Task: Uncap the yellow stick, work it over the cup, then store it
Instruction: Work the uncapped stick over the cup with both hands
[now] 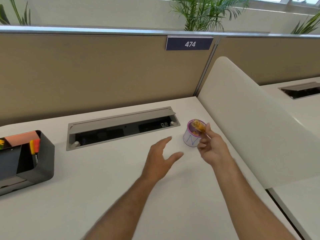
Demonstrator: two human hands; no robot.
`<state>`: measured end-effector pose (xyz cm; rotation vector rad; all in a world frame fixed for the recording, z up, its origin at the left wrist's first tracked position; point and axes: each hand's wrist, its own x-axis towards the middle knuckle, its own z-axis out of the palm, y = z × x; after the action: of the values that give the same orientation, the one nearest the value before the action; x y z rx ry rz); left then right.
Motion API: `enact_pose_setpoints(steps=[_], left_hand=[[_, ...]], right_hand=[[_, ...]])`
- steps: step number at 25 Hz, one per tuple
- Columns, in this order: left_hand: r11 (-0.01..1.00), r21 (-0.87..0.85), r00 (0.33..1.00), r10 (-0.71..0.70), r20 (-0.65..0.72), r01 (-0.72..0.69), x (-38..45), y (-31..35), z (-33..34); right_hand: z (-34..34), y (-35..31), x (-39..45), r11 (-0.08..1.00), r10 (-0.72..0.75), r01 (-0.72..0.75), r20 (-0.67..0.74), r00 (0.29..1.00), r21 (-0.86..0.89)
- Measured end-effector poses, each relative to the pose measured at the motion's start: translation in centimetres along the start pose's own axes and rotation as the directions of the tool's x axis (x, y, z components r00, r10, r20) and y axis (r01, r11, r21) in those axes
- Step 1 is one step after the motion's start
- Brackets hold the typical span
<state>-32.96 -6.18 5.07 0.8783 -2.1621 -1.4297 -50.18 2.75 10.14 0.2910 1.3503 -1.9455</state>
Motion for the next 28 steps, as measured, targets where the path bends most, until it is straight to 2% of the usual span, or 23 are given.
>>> enact_pose_setpoints(steps=[3, 6, 8, 9, 10, 11, 12, 13, 14, 15, 16, 18, 21, 28], left_hand=[[0.984, -0.115, 0.991, 0.13, -0.03, -0.133, 3.1, 3.9, 2.1], [0.957, -0.142, 0.967, 0.244, -0.079, -0.253, 4.7, 5.4, 3.1], [0.947, -0.072, 0.947, 0.307, -0.092, -0.314, 5.4, 5.5, 3.6], [0.944, -0.027, 0.941, 0.326, -0.095, -0.329, 5.7, 5.5, 3.7], [0.943, 0.013, 0.938, 0.331, -0.1, -0.332, 6.1, 5.5, 3.7], [0.944, 0.044, 0.938, 0.331, -0.106, -0.328, 6.5, 5.6, 3.6], [0.941, 0.077, 0.936, 0.335, -0.104, -0.328, 6.9, 5.7, 3.5], [0.934, 0.117, 0.933, 0.348, -0.093, -0.337, 7.4, 5.7, 3.4], [0.922, 0.163, 0.927, 0.368, -0.077, -0.352, 7.9, 5.8, 3.3], [0.908, 0.206, 0.922, 0.383, -0.061, -0.364, 8.3, 5.8, 3.3], [0.899, 0.241, 0.92, 0.389, -0.049, -0.367, 8.7, 5.9, 3.3], [0.89, 0.281, 0.923, 0.382, -0.033, -0.358, 9.4, 6.0, 3.6], [0.873, 0.292, 0.913, 0.409, 0.001, -0.391, 10.0, 6.5, 4.2], [0.823, 0.375, 0.904, 0.399, 0.151, -0.426, 12.1, 7.0, 4.0]], right_hand=[[0.0, 0.9, -1.4, 0.987, 0.15, -0.159, 0.171, 0.974, 0.036], [0.2, 0.8, -1.9, 0.982, 0.187, -0.19, 0.184, 0.965, -0.004], [0.1, 0.1, -1.7, 0.99, 0.107, -0.093, 0.132, 0.985, -0.107], [-0.1, -0.3, -1.6, 0.983, -0.008, 0.025, 0.091, 0.996, -0.185], [-0.5, -0.6, -1.4, 0.947, -0.185, 0.194, 0.059, 0.981, -0.256], [-0.9, -1.0, -1.3, 0.863, -0.392, 0.391, 0.064, 0.918, -0.32], [-1.4, -1.2, -1.4, 0.715, -0.58, 0.578, 0.127, 0.805, -0.393], [-1.9, -1.4, -1.4, 0.517, -0.703, 0.715, 0.243, 0.668, -0.471], [-2.2, -1.4, -1.5, 0.317, -0.746, 0.783, 0.37, 0.554, -0.534], [-2.3, -1.3, -1.2, 0.169, -0.737, 0.798, 0.463, 0.492, -0.578], [-2.3, -1.3, -0.8, 0.094, -0.714, 0.787, 0.51, 0.48, -0.61], [-1.8, -1.5, 0.2, 0.081, -0.687, 0.754, 0.511, 0.516, -0.652], [-1.6, -1.6, 1.8, 0.142, -0.663, 0.708, 0.465, 0.587, -0.692], [-1.6, -1.7, 4.5, 0.45, -0.524, 0.589, 0.336, 0.782, -0.671]])
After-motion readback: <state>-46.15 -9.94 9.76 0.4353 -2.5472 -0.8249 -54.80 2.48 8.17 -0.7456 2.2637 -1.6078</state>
